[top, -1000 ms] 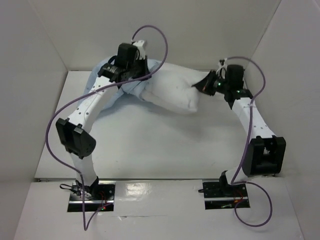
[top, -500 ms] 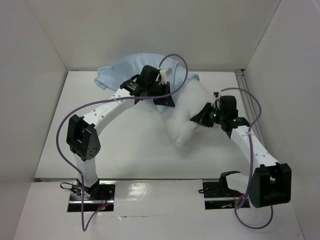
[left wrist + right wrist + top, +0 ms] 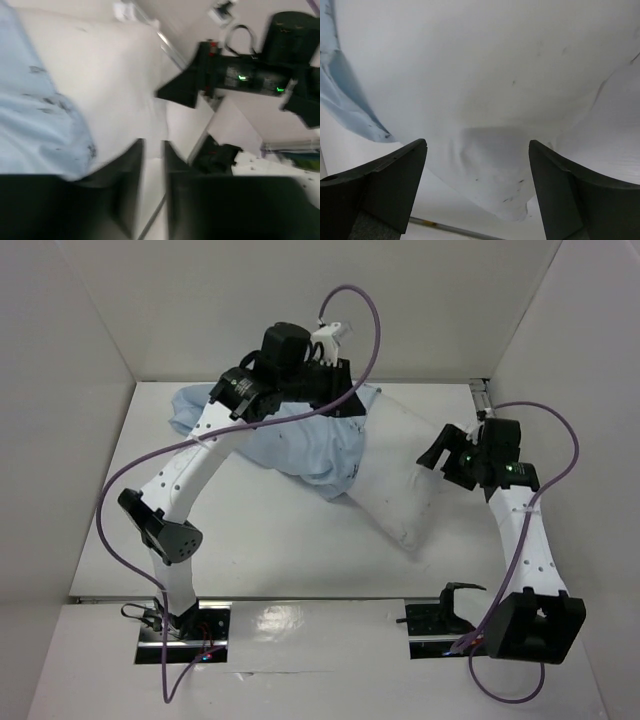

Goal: Put the pillow into the pillowcase

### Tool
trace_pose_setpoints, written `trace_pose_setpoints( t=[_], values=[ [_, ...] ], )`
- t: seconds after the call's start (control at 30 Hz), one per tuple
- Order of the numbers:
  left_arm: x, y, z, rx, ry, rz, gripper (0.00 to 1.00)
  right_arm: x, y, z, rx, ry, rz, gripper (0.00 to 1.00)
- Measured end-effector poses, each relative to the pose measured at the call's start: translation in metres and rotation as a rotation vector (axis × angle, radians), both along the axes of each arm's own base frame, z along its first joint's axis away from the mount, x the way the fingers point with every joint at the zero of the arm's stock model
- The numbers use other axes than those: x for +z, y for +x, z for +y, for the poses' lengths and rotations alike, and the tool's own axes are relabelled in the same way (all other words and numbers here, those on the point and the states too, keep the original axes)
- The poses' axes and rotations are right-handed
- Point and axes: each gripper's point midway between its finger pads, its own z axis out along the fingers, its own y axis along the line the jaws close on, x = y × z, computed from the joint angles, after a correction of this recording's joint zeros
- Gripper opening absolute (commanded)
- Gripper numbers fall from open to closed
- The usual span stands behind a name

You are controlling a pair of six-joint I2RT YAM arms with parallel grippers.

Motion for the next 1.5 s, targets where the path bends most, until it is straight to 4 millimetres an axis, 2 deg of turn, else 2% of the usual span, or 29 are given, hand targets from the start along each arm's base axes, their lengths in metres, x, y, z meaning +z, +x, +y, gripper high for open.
trace_pose_setpoints(
  t=[0.03,0.07,0.1,0.13,0.17,0.2,0.3,0.43,0.57,0.7,0.8,0.9,1.03,1.07,1.13,1.17,1.2,1.23,1.37,1.4,1.43,1.47,1.5],
  values=[
    [0.007,0.006,0.007,0.027,0.007,-0.031,0.15,0.010,0.002,-0.002,-0.006,-0.013,-0.019,0.90],
    [0.010,0.012,0.012,0.058,0.017,-0.054,0.15,0.019,0.004,-0.005,-0.016,-0.026,-0.037,0.90],
    [0.010,0.019,0.017,0.088,0.033,-0.072,0.23,0.027,0.005,-0.008,-0.028,-0.037,-0.050,0.86],
    [0.008,0.028,0.022,0.125,0.053,-0.087,0.51,0.032,0.006,-0.012,-0.050,-0.053,-0.055,0.84],
    [0.005,0.038,0.025,0.153,0.075,-0.105,0.62,0.039,0.006,-0.016,-0.069,-0.063,-0.068,0.84],
    [0.001,0.047,0.026,0.184,0.088,-0.112,0.69,0.041,0.006,-0.019,-0.089,-0.066,-0.069,0.84],
    [-0.023,0.081,0.023,0.268,0.136,-0.128,0.94,0.042,0.006,-0.027,-0.150,-0.059,-0.065,0.92],
    [-0.070,0.121,0.013,0.343,0.210,-0.131,0.98,0.032,0.014,-0.029,-0.191,-0.017,-0.024,0.99],
    [-0.110,0.152,0.002,0.395,0.289,-0.177,0.96,0.013,0.025,-0.031,-0.217,0.019,0.042,0.99],
    [-0.129,0.167,-0.016,0.420,0.350,-0.267,0.95,-0.004,0.027,-0.034,-0.233,0.040,0.075,0.99],
    [-0.135,0.172,-0.027,0.429,0.376,-0.322,0.95,-0.014,0.023,-0.033,-0.238,0.049,0.097,0.99],
    [-0.140,0.177,-0.034,0.438,0.402,-0.366,0.89,-0.025,0.021,-0.034,-0.241,0.063,0.111,0.99],
    [-0.154,0.187,-0.028,0.471,0.459,-0.394,0.58,-0.045,0.015,-0.033,-0.240,0.113,0.137,0.99],
    [-0.157,0.188,-0.027,0.475,0.473,-0.398,0.44,-0.049,0.015,-0.032,-0.237,0.129,0.139,0.99],
    [-0.159,0.190,-0.025,0.485,0.484,-0.403,0.33,-0.054,0.016,-0.029,-0.225,0.154,0.134,0.99],
    [-0.159,0.191,-0.024,0.489,0.489,-0.406,0.24,-0.056,0.016,-0.027,-0.218,0.165,0.129,0.99],
    [-0.158,0.192,-0.023,0.493,0.490,-0.409,0.08,-0.057,0.017,-0.026,-0.212,0.175,0.126,0.99],
    [-0.157,0.193,-0.022,0.499,0.490,-0.412,0.00,-0.057,0.018,-0.025,-0.206,0.179,0.121,0.96],
    [-0.157,0.191,-0.024,0.485,0.477,-0.406,0.00,-0.053,0.025,-0.021,-0.164,0.194,0.078,0.65],
    [-0.159,0.187,-0.025,0.462,0.472,-0.395,0.00,-0.050,0.028,-0.018,-0.144,0.206,0.059,0.46],
    [-0.158,0.181,-0.027,0.433,0.463,-0.385,0.00,-0.049,0.030,-0.016,-0.119,0.208,0.045,0.35],
    [-0.155,0.174,-0.030,0.401,0.447,-0.375,0.00,-0.047,0.032,-0.011,-0.090,0.223,0.032,0.17],
    [-0.151,0.165,-0.036,0.362,0.427,-0.366,0.00,-0.045,0.034,-0.005,-0.059,0.233,0.021,0.10]
  ],
)
